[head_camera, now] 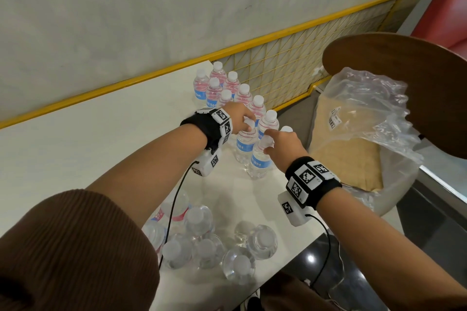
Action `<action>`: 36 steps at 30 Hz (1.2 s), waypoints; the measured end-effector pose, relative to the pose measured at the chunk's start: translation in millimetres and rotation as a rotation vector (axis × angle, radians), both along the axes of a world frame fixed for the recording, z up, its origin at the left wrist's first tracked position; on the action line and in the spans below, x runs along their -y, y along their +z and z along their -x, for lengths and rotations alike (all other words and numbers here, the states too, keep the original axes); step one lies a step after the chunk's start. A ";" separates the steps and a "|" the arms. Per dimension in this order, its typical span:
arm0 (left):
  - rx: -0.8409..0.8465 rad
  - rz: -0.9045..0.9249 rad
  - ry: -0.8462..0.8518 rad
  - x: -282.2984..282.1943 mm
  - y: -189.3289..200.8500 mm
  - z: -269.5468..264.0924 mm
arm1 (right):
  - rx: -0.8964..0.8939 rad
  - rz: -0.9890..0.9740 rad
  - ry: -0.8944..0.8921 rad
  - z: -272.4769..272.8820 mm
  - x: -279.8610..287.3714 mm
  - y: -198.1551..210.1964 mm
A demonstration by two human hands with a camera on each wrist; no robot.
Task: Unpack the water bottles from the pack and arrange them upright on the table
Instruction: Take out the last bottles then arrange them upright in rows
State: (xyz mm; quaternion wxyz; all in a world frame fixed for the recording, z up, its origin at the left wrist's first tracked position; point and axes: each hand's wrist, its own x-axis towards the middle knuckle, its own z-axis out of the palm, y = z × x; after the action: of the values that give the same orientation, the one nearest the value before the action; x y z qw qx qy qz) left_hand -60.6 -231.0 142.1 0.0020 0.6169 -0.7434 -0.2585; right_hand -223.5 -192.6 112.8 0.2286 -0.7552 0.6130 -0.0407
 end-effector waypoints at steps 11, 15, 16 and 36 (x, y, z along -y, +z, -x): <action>0.024 0.024 -0.005 1.8 1.0 3.5 | -0.027 0.010 0.010 -3.3 5.5 -3.7; 0.001 0.036 0.045 -10.1 -0.6 -1.0 | -0.057 0.002 0.050 2.3 -2.8 3.2; 0.004 0.038 0.059 -15.1 -2.0 -3.2 | -0.062 0.015 0.071 4.6 -7.4 7.2; 0.535 -0.520 -0.470 -143.4 -1.2 -19.3 | -0.478 -0.439 0.788 -18.2 -102.3 38.5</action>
State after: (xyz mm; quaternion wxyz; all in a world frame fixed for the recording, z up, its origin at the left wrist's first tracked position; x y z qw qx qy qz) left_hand -41.2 -87.7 141.0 -0.4046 0.4564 -0.7480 -0.2616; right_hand -205.3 -90.3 151.3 0.2333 -0.8514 0.3108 0.3523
